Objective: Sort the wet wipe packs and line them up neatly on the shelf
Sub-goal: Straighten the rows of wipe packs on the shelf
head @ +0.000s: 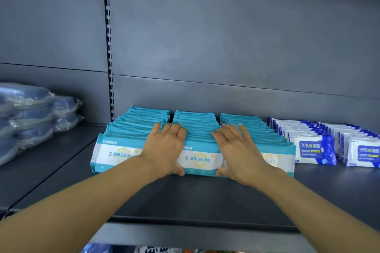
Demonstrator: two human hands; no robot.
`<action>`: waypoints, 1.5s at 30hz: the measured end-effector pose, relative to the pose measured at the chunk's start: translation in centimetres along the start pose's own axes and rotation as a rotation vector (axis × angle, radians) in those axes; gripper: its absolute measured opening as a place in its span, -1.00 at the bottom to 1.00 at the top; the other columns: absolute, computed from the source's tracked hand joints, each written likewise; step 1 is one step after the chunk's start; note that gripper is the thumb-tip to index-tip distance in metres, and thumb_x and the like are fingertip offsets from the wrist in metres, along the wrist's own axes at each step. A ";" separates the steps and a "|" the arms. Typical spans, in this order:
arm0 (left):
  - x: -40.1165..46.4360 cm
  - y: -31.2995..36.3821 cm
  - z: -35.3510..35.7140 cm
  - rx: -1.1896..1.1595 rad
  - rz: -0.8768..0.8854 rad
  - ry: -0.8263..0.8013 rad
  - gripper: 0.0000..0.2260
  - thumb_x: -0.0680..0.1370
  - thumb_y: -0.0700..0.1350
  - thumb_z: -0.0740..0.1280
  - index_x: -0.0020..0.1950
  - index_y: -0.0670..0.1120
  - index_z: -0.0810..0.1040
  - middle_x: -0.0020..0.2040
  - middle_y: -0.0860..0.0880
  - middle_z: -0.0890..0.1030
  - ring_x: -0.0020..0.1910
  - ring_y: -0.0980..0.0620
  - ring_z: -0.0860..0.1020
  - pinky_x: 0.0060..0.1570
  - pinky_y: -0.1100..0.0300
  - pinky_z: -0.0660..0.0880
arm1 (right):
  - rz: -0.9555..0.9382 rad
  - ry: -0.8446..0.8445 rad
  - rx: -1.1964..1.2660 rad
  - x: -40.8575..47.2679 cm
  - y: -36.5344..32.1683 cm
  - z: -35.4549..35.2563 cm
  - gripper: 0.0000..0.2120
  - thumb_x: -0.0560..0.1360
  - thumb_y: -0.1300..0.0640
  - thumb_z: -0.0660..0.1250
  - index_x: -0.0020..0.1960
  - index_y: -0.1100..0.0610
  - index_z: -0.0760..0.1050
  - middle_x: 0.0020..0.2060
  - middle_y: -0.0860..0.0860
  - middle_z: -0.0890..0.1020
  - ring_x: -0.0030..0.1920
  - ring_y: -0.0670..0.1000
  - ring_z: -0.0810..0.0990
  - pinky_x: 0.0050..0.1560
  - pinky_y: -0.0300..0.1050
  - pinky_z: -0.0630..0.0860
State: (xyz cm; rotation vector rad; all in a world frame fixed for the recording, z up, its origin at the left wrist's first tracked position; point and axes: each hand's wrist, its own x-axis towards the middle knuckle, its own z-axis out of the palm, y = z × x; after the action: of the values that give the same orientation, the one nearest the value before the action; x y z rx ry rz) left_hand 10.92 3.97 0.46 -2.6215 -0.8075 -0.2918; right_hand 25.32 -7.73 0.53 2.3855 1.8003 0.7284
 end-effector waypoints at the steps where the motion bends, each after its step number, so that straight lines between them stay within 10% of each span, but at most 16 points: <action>1: 0.0 -0.2 0.0 -0.015 0.004 -0.004 -0.08 0.33 0.27 0.44 0.48 -0.11 0.09 0.43 -0.02 0.23 0.44 -0.02 0.20 0.46 -0.02 -0.02 | -0.002 -0.002 0.012 0.0 0.0 0.0 -0.09 0.32 -0.19 0.46 0.48 0.10 0.08 0.42 0.02 0.22 0.49 0.06 0.03 0.48 0.07 -0.17; 19: -7.5 -11.9 0.0 -0.095 -0.165 -0.158 0.08 0.28 0.23 0.49 0.54 0.03 -0.17 0.54 -0.02 -0.09 0.52 -0.04 -0.09 0.44 -0.17 -0.03 | -0.131 0.046 0.293 1.1 -8.3 -5.2 -0.20 0.46 -0.18 0.33 0.52 0.08 0.04 0.46 -0.01 0.14 0.48 0.02 0.03 0.48 -0.08 -0.06; 30: -6.1 -13.6 3.1 -0.253 -0.137 -0.017 -0.05 0.31 0.14 0.51 0.53 0.00 0.02 0.51 0.11 0.11 0.35 0.03 0.38 0.14 0.09 0.46 | 0.013 0.022 0.026 5.3 -14.1 -2.4 -0.08 0.38 -0.25 0.38 0.49 0.19 0.03 0.43 0.12 0.21 0.48 0.15 0.04 0.46 0.18 -0.20; 35: -5.8 -13.9 3.8 -0.202 -0.131 0.085 -0.12 0.27 0.18 0.51 0.45 -0.07 0.18 0.38 0.03 0.29 0.28 0.00 0.39 0.15 0.14 0.39 | 0.026 0.112 -0.047 6.2 -14.6 -1.6 -0.22 0.35 -0.21 0.43 0.37 0.21 0.25 0.32 0.17 0.35 0.44 0.18 0.17 0.47 0.19 -0.14; 39: -5.2 -15.0 3.7 -0.161 -0.049 0.055 -0.01 0.24 0.28 0.47 0.51 -0.03 0.08 0.55 0.02 -0.02 0.51 0.03 0.02 0.43 0.09 0.11 | 0.010 0.108 0.011 6.2 -14.0 -1.4 -0.16 0.37 -0.21 0.41 0.43 0.17 0.14 0.35 0.10 0.25 0.45 0.13 0.10 0.46 0.18 -0.22; 45: -5.2 -14.8 3.6 -0.236 -0.066 0.020 -0.07 0.26 0.21 0.51 0.48 -0.03 0.12 0.45 0.09 0.24 0.34 0.04 0.35 0.27 0.18 0.30 | -0.095 0.020 0.057 5.9 -12.4 -3.2 -0.31 0.44 -0.19 0.34 0.41 0.14 0.22 0.35 0.05 0.28 0.44 0.06 0.14 0.47 0.13 -0.23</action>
State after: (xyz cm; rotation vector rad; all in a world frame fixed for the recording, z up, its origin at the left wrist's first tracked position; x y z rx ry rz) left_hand -1.50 14.14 -0.04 -2.8076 -0.9040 -0.4567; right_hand 14.14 0.85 1.21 2.3164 1.9525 0.7026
